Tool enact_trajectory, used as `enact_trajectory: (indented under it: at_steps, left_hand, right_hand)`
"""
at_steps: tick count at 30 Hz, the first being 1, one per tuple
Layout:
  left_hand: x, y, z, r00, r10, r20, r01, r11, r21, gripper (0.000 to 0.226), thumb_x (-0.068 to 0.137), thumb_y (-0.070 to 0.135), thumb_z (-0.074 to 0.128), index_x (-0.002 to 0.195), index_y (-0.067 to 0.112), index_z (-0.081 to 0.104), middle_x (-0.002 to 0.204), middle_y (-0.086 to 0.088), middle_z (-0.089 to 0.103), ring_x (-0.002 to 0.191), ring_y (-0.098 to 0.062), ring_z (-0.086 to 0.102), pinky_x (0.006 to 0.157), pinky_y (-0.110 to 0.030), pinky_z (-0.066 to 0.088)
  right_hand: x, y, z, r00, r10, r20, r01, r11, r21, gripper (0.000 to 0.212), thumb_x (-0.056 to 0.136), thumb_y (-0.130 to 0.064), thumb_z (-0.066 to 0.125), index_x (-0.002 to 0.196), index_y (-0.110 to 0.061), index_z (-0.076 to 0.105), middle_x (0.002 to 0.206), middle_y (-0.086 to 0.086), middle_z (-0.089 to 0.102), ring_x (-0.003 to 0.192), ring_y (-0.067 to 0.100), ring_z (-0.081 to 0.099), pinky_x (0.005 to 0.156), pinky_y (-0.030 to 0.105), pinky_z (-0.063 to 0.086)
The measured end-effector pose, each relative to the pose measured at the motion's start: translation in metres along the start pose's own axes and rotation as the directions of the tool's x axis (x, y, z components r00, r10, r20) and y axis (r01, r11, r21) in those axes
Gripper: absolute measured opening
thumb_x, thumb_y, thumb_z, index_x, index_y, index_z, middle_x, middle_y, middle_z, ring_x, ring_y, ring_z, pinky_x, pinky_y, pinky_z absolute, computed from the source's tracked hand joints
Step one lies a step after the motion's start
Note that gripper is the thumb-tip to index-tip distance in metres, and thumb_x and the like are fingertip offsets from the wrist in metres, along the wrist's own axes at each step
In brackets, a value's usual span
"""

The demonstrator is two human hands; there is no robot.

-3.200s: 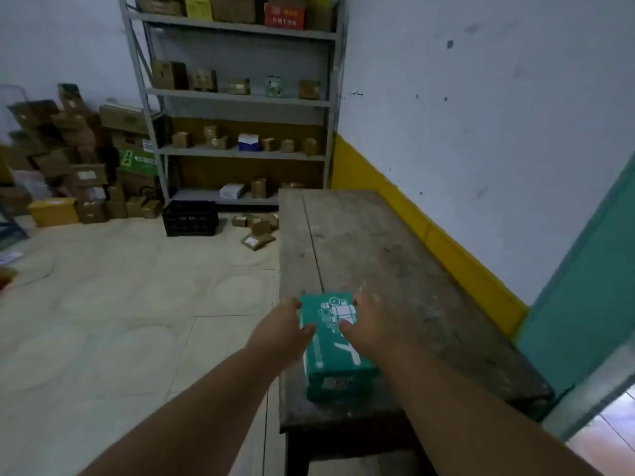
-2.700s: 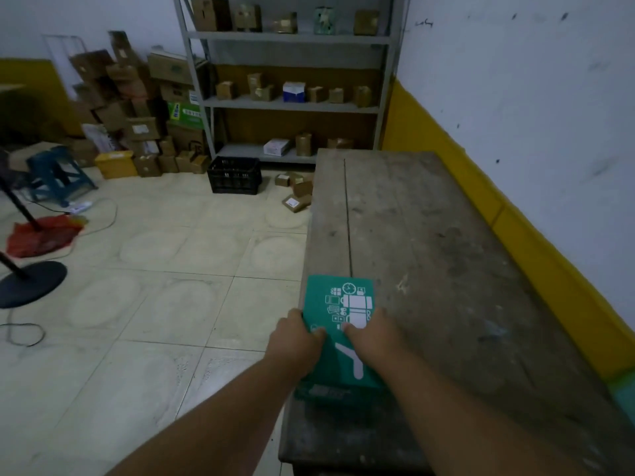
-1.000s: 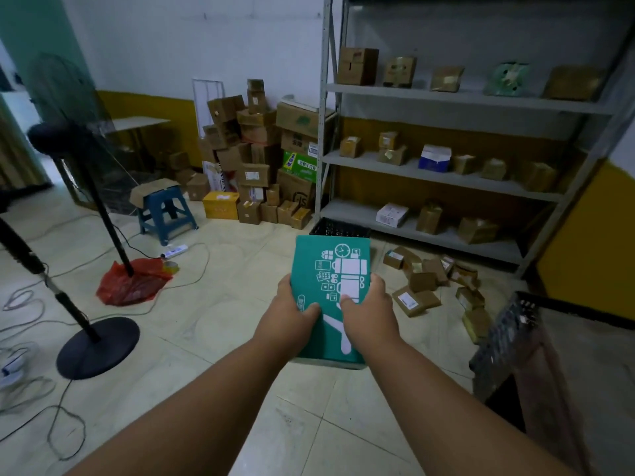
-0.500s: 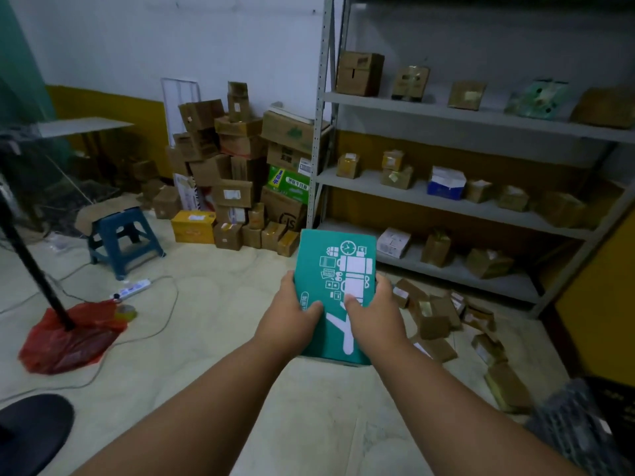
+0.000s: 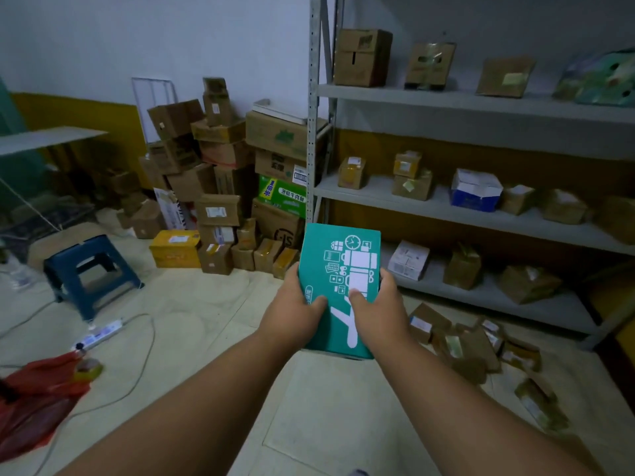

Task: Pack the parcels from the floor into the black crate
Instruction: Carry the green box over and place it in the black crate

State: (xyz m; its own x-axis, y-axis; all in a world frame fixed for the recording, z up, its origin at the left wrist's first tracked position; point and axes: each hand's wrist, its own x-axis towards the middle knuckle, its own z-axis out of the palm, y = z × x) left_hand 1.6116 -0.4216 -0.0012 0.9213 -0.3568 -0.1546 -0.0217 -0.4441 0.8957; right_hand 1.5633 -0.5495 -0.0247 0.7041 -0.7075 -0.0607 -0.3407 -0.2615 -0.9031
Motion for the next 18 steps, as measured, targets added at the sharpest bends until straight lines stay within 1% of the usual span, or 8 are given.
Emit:
enact_trajectory:
  at_steps: [3,4,6,8,11,14,16,18]
  left_hand:
    - [0.085,0.024,0.021,1.000,-0.019,-0.011,0.019,1.000,0.005,0.070,0.095,0.025,0.058,0.146,0.044,0.014,0.145,0.007,0.045,0.120,-0.020,0.059,0.082,-0.042,0.059]
    - [0.112,0.033,0.030,1.000,-0.019,-0.019,0.019,1.000,0.004,0.069,0.095,0.025,0.058,0.146,0.043,0.013,0.145,0.006,0.045,0.119,-0.020,0.059,0.083,-0.043,0.059]
    - [0.161,0.056,0.044,1.000,-0.005,-0.030,0.005,1.000,0.012,0.069,0.096,0.025,0.057,0.146,0.043,0.013,0.145,0.004,0.044,0.119,-0.020,0.058,0.087,-0.045,0.057]
    - [0.204,0.078,0.054,0.999,0.008,-0.037,-0.007,1.000,0.023,0.069,0.096,0.024,0.057,0.148,0.040,0.014,0.147,0.004,0.044,0.122,-0.021,0.056,0.093,-0.041,0.054]
    - [0.262,0.100,0.066,0.998,0.053,-0.042,-0.052,0.998,0.025,0.068,0.096,0.023,0.056,0.149,0.035,0.015,0.148,0.006,0.043,0.125,-0.018,0.054,0.086,-0.032,0.049]
    - [0.320,0.110,0.073,0.994,0.100,-0.032,-0.100,0.995,0.015,0.066,0.096,0.022,0.055,0.149,0.033,0.018,0.147,0.005,0.045,0.115,-0.011,0.053,0.081,-0.027,0.042]
    - [0.361,0.112,0.078,0.994,0.111,-0.011,-0.111,0.994,0.024,0.065,0.096,0.022,0.055,0.149,0.033,0.018,0.144,0.005,0.048,0.106,-0.007,0.051,0.080,-0.026,0.041]
    - [0.404,0.108,0.081,0.993,0.113,0.025,-0.114,0.993,0.030,0.066,0.096,0.024,0.056,0.148,0.036,0.018,0.143,0.006,0.049,0.109,-0.011,0.055,0.083,-0.028,0.045]
  right_hand:
    - [0.093,-0.004,0.001,0.998,-0.042,0.038,0.042,0.999,0.016,0.055,0.096,-0.031,0.060,0.143,-0.033,0.031,0.139,-0.002,0.052,0.109,0.019,0.064,0.060,0.022,0.053]
    - [0.124,-0.007,0.001,0.997,-0.065,0.045,0.064,0.998,0.023,0.055,0.096,-0.031,0.061,0.143,-0.033,0.032,0.138,-0.002,0.053,0.110,0.019,0.063,0.060,0.021,0.051]
    - [0.181,-0.015,-0.002,0.996,-0.084,0.030,0.083,0.996,0.033,0.056,0.095,-0.030,0.062,0.144,-0.033,0.033,0.136,-0.001,0.054,0.108,0.018,0.063,0.065,0.024,0.054]
    - [0.230,-0.025,-0.004,0.997,-0.083,0.001,0.083,0.996,0.022,0.057,0.094,-0.032,0.062,0.143,-0.035,0.034,0.133,-0.001,0.055,0.104,0.017,0.064,0.069,0.030,0.057]
    - [0.293,-0.037,-0.002,0.995,-0.093,-0.034,0.093,0.996,-0.006,0.057,0.093,-0.033,0.062,0.143,-0.035,0.034,0.130,-0.001,0.054,0.099,0.017,0.062,0.064,0.027,0.053]
    - [0.348,-0.043,0.008,0.994,-0.085,-0.066,0.085,0.996,-0.003,0.060,0.092,-0.035,0.062,0.144,-0.037,0.032,0.129,-0.001,0.053,0.104,0.020,0.062,0.077,0.039,0.059]
    - [0.384,-0.044,0.019,0.994,-0.067,-0.091,0.067,0.998,-0.002,0.061,0.092,-0.034,0.062,0.145,-0.035,0.032,0.129,0.000,0.053,0.105,0.020,0.062,0.078,0.038,0.057]
    - [0.418,-0.043,0.032,0.993,-0.048,-0.104,0.048,0.999,-0.003,0.060,0.092,-0.033,0.062,0.144,-0.035,0.033,0.129,0.000,0.054,0.104,0.020,0.062,0.073,0.033,0.055]
